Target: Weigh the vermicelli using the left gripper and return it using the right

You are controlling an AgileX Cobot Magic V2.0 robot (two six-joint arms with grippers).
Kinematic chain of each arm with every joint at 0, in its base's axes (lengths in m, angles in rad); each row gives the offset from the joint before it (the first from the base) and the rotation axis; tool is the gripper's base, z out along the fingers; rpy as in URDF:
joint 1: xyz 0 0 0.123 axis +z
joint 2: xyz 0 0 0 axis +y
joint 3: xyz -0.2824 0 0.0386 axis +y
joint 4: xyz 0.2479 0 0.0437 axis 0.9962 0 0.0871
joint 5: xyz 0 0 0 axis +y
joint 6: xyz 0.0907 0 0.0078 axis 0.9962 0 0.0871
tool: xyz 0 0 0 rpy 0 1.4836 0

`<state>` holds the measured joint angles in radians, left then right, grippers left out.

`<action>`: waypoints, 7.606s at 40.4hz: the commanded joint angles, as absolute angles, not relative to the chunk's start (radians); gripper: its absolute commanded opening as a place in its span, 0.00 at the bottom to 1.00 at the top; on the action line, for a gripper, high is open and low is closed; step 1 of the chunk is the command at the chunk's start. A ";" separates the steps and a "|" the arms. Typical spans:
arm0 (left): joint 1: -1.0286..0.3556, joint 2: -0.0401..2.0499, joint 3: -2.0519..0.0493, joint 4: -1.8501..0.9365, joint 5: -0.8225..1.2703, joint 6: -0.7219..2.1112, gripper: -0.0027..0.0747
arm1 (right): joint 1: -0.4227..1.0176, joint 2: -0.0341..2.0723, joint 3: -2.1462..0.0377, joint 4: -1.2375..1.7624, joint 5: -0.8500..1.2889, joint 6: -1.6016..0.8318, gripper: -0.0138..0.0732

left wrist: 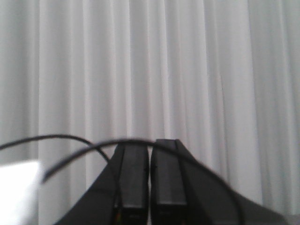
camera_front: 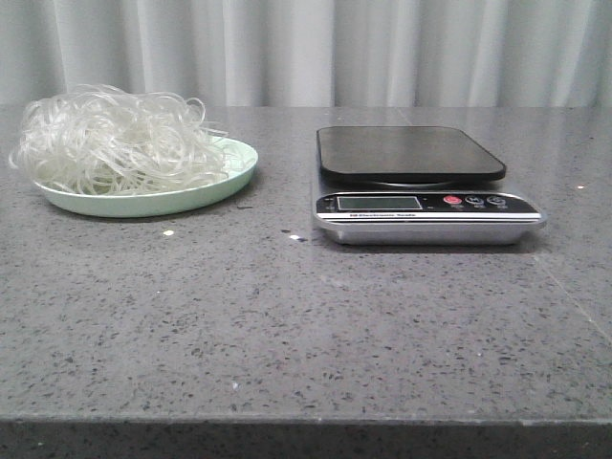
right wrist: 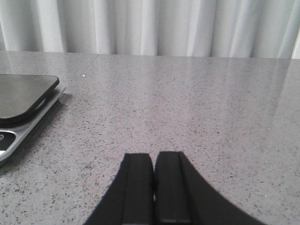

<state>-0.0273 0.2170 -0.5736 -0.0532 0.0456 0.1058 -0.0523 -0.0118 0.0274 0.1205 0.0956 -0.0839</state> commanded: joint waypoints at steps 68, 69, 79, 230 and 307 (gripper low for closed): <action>-0.220 1.608 -1.486 -0.234 1.040 0.343 0.82 | -0.056 -0.026 0.020 0.121 0.028 -0.089 0.33; -0.220 1.614 -1.486 -0.234 1.037 0.343 0.82 | -0.056 -0.026 0.020 0.121 0.028 -0.089 0.33; -0.220 1.691 -1.486 -0.216 1.019 0.343 0.82 | -0.056 -0.026 0.020 0.121 0.028 -0.089 0.33; -0.548 1.627 -1.972 -0.060 1.207 0.115 0.63 | -0.056 -0.026 0.020 0.121 0.010 -0.089 0.33; -0.548 0.290 -0.554 0.282 0.324 -0.216 0.21 | 0.052 0.491 -0.816 0.128 0.201 -0.089 0.33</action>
<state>-0.5460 0.2792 -0.5298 0.2753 0.4066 -0.2074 0.0084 0.3879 -0.6862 0.1302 0.2325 -0.0819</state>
